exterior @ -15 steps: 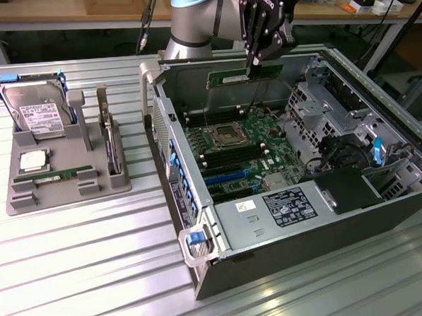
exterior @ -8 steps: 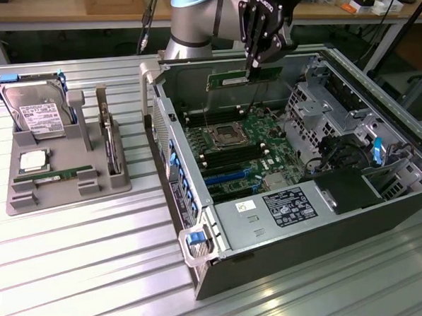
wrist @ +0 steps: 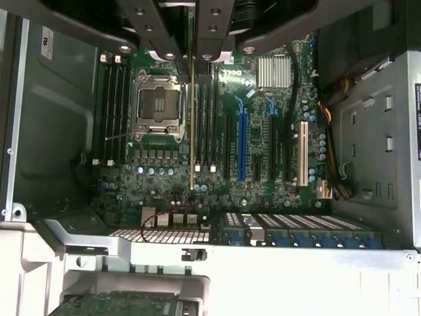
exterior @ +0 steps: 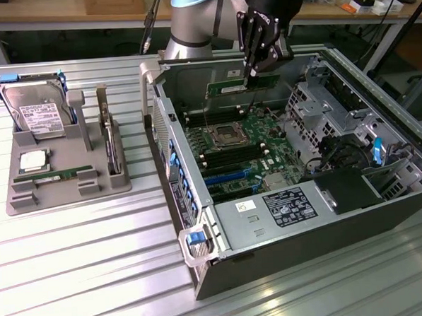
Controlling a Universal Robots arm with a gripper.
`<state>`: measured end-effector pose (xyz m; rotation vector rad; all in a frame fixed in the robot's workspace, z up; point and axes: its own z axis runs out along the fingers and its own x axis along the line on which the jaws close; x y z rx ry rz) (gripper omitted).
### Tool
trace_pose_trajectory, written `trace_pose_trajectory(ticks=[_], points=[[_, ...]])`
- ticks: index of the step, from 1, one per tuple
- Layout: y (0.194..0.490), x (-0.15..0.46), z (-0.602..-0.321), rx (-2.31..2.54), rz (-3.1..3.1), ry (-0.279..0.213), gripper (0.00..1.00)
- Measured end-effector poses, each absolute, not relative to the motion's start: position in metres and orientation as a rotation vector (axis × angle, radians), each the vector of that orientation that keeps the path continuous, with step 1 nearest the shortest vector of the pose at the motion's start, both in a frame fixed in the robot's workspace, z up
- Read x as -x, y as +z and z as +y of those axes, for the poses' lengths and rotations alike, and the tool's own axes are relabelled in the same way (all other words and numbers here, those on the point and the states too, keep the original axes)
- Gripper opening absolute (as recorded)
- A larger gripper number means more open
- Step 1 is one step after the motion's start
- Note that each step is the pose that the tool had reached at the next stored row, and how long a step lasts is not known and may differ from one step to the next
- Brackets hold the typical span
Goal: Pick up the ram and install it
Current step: 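Pick up the ram and move it above insertion slot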
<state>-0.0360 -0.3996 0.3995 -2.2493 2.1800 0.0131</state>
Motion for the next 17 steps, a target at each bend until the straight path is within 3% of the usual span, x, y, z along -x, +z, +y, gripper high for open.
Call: trace_pose_trajectory(ticks=[12,17], points=[[0.399,0.036,-0.4,2.249,2.18,0.013,0.13],[0.414,0.036,-0.4,2.25,2.18,0.012,0.13]])
